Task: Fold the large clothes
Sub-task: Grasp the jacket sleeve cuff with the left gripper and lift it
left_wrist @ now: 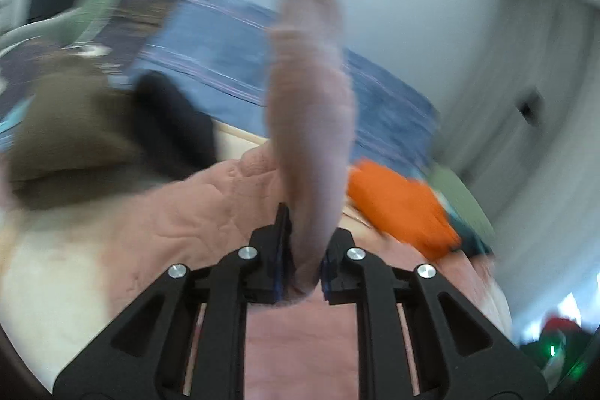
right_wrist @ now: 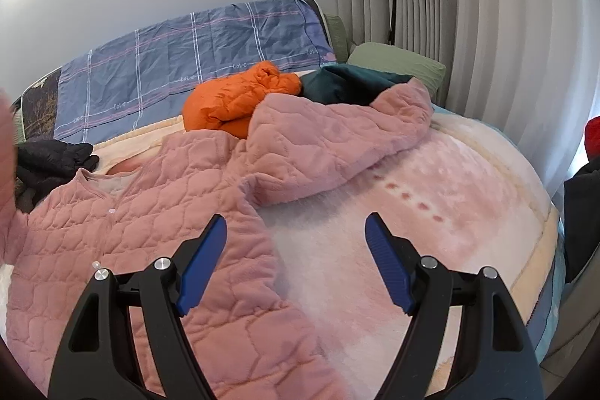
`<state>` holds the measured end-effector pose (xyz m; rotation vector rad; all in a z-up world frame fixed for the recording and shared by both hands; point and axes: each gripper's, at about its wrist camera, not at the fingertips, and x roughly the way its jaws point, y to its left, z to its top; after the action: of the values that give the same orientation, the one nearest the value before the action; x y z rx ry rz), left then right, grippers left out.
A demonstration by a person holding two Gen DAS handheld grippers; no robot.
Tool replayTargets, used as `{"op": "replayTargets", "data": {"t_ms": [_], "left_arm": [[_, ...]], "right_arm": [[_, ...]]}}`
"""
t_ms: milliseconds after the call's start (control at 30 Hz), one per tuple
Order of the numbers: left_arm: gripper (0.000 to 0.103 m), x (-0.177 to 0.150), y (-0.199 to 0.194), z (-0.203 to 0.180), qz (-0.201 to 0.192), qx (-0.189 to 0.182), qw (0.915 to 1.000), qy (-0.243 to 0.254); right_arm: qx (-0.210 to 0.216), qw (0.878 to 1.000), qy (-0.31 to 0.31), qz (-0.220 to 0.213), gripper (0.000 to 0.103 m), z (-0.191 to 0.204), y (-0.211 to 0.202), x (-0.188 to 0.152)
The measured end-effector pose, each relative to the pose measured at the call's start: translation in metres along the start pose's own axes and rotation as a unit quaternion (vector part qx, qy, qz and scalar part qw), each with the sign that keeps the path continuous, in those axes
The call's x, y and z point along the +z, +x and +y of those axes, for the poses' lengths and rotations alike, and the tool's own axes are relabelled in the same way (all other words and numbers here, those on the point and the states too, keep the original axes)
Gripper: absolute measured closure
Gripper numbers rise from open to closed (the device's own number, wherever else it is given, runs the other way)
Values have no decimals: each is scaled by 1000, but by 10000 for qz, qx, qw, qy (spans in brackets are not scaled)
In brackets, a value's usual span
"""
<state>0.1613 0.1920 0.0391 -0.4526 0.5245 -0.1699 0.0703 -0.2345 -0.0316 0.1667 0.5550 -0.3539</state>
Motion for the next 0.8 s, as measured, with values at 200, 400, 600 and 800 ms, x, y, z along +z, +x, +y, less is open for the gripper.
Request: {"op": "replayTargets", "data": {"t_ms": [200, 400, 600, 800], "left_arm": [[66, -83, 96, -76, 1538, -443, 9834, 857], [45, -121, 116, -59, 2166, -65, 9696, 1135], [29, -113, 58, -34, 1484, 684, 9724, 1668], [26, -112, 26, 28, 1476, 1654, 9642, 1454]], "right_arm": [[300, 9990, -147, 312, 26, -11, 5, -2], [1474, 9841, -199, 973, 26, 6, 26, 6], [2593, 9477, -369, 1826, 26, 77, 78, 22], [2735, 9185, -465, 2816, 25, 137, 151, 18]]}}
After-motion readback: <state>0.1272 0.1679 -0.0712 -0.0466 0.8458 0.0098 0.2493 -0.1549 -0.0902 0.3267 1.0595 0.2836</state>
